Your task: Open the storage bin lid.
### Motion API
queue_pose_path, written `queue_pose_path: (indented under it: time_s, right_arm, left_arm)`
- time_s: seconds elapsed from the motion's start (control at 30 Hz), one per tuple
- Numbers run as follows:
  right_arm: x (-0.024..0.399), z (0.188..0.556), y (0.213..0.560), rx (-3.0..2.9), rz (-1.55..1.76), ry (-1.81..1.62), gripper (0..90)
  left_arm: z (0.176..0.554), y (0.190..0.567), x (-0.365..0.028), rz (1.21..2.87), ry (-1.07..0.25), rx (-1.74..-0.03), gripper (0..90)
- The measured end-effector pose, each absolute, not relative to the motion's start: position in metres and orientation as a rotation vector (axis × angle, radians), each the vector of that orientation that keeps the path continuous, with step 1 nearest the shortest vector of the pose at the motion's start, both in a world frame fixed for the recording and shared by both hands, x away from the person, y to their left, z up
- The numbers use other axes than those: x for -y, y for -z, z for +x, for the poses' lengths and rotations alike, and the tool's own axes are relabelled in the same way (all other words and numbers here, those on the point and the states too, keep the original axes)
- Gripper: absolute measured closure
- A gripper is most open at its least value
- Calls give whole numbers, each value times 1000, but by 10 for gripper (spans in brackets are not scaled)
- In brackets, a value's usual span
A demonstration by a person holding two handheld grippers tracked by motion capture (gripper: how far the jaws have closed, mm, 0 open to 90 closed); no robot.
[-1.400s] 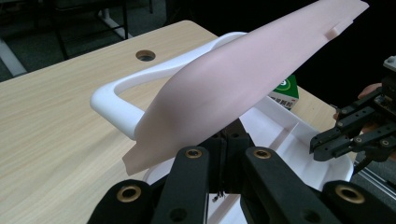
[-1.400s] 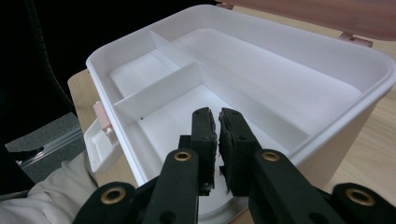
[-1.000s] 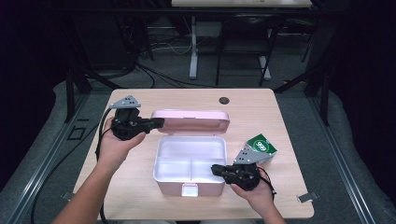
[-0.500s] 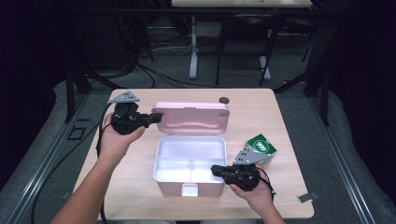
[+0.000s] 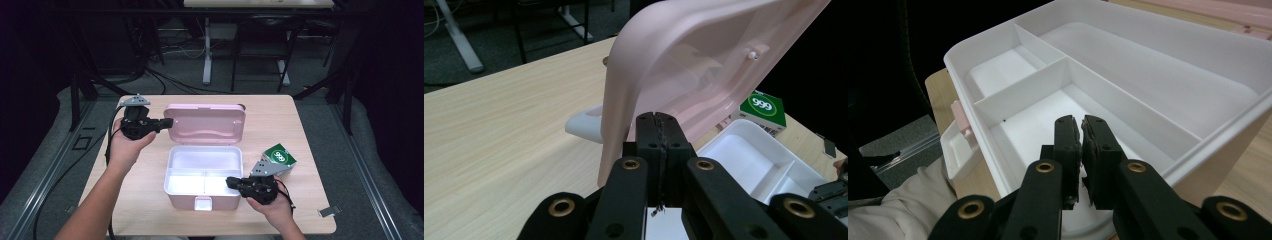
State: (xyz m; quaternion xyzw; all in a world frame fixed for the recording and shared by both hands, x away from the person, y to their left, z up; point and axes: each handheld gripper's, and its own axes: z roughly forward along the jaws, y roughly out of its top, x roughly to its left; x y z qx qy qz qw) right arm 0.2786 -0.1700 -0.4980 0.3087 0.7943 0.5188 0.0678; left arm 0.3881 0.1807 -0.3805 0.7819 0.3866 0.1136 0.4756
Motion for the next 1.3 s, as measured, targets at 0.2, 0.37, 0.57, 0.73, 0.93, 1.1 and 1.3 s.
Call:
queue_pose_path:
  time_s: [0.2,0.37,0.57,0.73,0.93,1.1,1.3]
  right_arm:
    - [170,279,499,-2389,934,-1575,853]
    - [171,279,499,-2395,934,-1579,860]
    - [172,280,500,-2393,938,-1591,885]
    - [173,280,500,-2394,933,-1586,900]
    - [173,281,500,-2386,920,-1588,900]
    - [172,281,500,-2390,920,-1588,900]
    - [173,281,500,-2395,923,-1583,900]
  left_arm:
    - [395,385,-178,1921,-288,-967,867]
    - [397,388,-177,1918,-299,-972,817]
    - [393,386,-178,1907,-286,-960,778]
    - [389,386,-178,1931,-275,-948,738]
    - [381,385,-176,1946,-261,-915,690]
    - [375,383,-173,1978,-289,-897,659]
    - [371,382,-168,2050,-292,-859,654]
